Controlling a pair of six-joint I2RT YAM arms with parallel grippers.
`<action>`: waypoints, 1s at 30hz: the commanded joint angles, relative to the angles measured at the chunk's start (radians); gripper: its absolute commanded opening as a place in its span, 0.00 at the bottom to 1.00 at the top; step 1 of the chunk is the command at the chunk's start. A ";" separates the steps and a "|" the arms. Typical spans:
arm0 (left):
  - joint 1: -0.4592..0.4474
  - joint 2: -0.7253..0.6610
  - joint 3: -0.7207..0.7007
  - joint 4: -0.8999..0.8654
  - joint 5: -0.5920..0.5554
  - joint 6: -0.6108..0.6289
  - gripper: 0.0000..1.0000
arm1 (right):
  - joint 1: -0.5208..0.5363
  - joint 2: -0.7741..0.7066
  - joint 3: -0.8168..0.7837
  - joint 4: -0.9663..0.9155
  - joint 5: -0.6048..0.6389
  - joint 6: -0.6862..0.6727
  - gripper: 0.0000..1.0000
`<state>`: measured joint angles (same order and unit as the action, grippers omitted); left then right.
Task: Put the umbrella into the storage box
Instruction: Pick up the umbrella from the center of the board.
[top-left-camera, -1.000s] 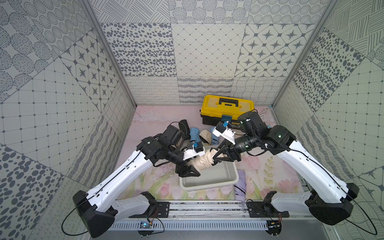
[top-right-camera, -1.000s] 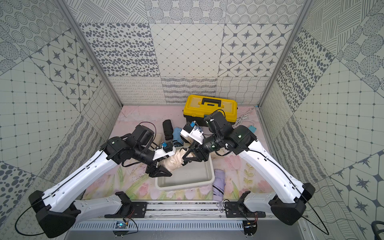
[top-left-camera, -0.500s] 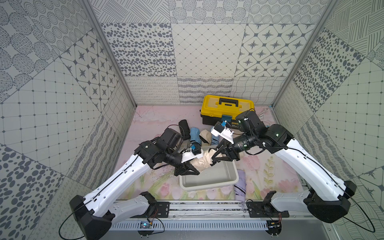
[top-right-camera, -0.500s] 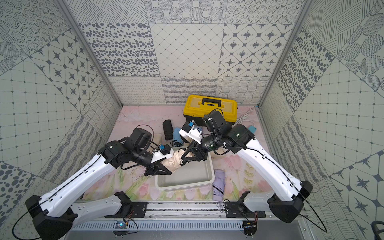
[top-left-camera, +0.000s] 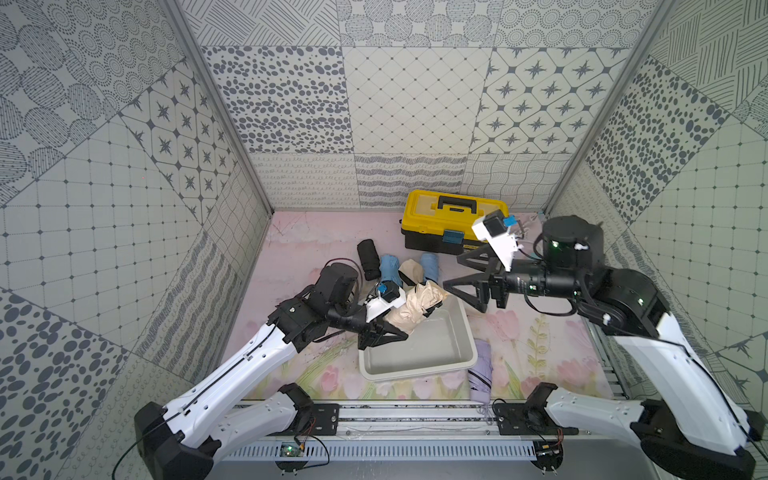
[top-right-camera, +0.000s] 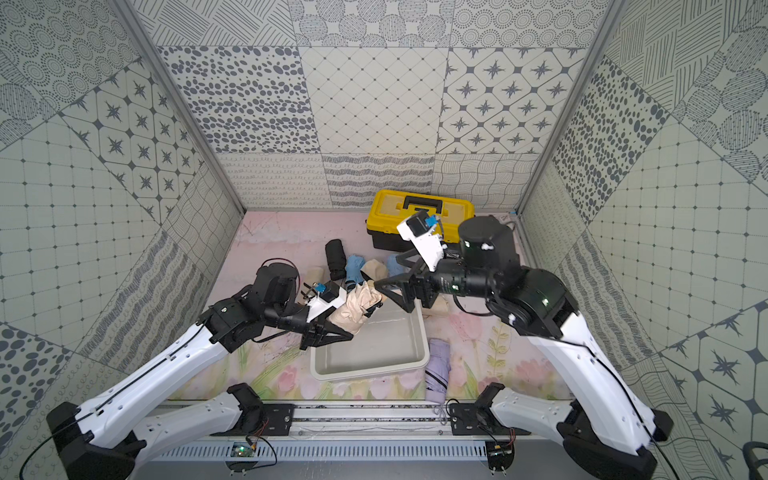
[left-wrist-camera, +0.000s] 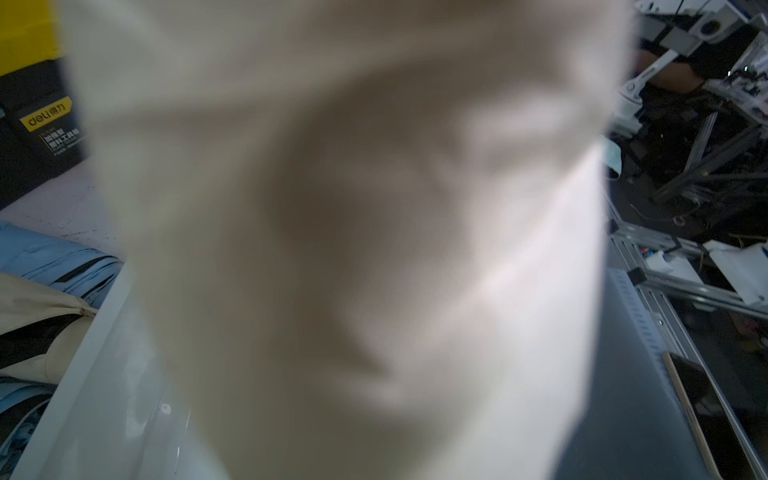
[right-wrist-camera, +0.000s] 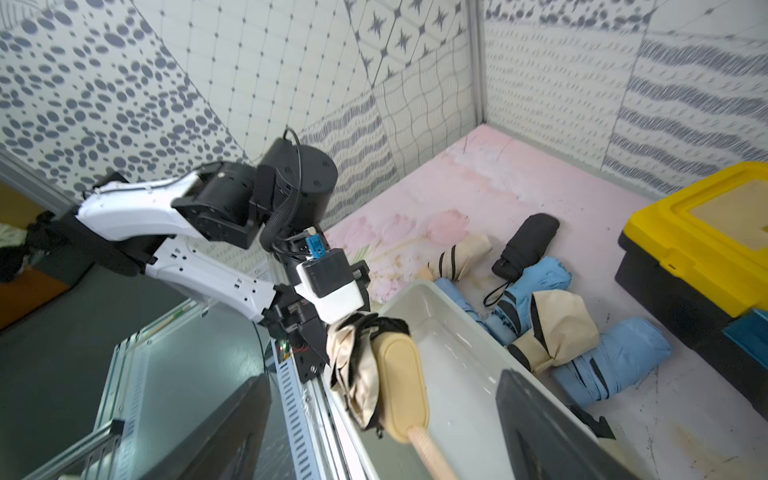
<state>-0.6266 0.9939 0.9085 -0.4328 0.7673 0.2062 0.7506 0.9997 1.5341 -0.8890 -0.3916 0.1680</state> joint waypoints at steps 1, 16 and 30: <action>-0.001 -0.020 -0.132 0.777 -0.028 -0.451 0.11 | -0.002 -0.139 -0.238 0.226 0.088 0.158 0.91; 0.000 0.085 -0.250 1.304 -0.081 -0.858 0.08 | 0.067 -0.043 -0.635 0.959 0.110 0.400 0.97; -0.002 0.066 -0.257 1.292 -0.048 -0.904 0.09 | 0.069 0.110 -0.532 1.112 0.037 0.416 0.81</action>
<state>-0.6266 1.0756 0.6453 0.6773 0.6975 -0.6437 0.8143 1.0966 0.9688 0.1257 -0.3328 0.5720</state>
